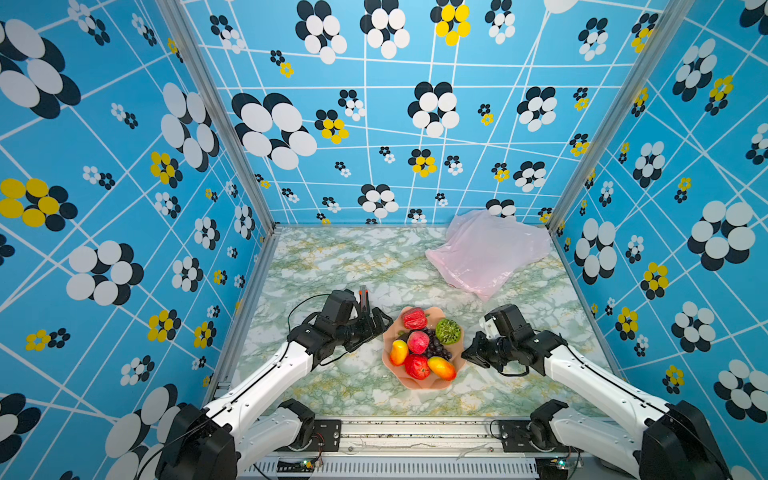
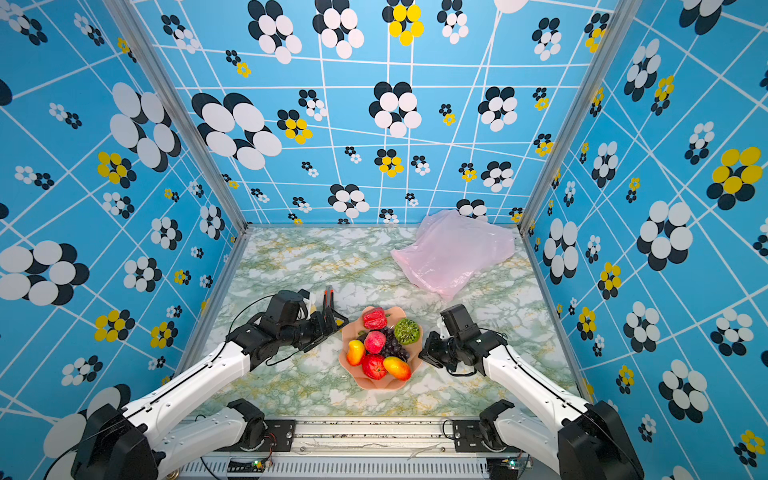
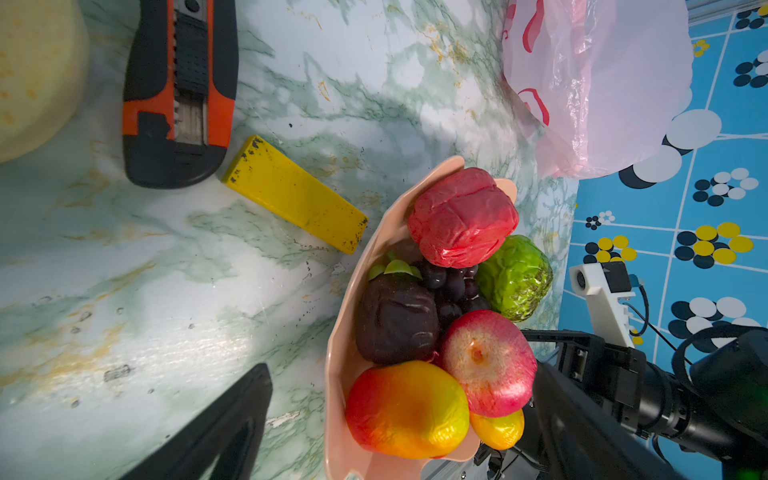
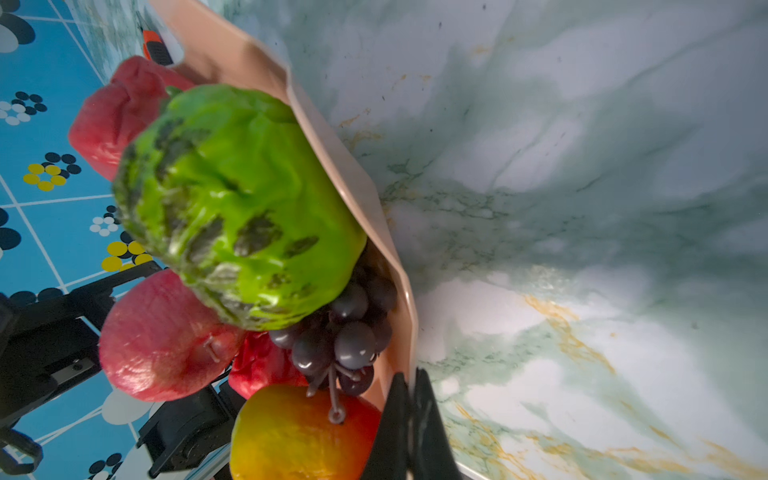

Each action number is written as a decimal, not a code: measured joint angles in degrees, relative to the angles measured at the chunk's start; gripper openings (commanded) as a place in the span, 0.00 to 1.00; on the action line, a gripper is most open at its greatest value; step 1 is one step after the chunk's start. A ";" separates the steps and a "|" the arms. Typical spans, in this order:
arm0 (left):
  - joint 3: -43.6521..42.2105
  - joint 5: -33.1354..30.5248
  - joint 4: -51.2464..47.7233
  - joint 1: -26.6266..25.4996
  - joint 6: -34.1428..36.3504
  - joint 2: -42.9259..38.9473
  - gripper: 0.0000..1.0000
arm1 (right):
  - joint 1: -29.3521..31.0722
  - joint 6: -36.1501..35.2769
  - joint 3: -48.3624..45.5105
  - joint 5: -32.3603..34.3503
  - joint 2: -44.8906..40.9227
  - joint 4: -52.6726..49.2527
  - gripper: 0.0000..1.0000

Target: Place the fruits into the plastic bag

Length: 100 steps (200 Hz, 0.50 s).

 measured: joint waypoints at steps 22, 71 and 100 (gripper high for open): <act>0.00 0.00 -0.04 0.00 0.02 0.00 0.99 | 0.00 -0.66 0.96 0.79 1.07 0.00 0.00; 0.02 0.02 -0.07 0.00 0.22 1.33 0.99 | -0.11 -2.82 3.32 1.73 4.50 0.11 0.00; 0.02 0.02 -0.11 0.00 0.48 1.75 0.99 | -1.40 -4.13 4.66 1.64 5.73 0.09 0.00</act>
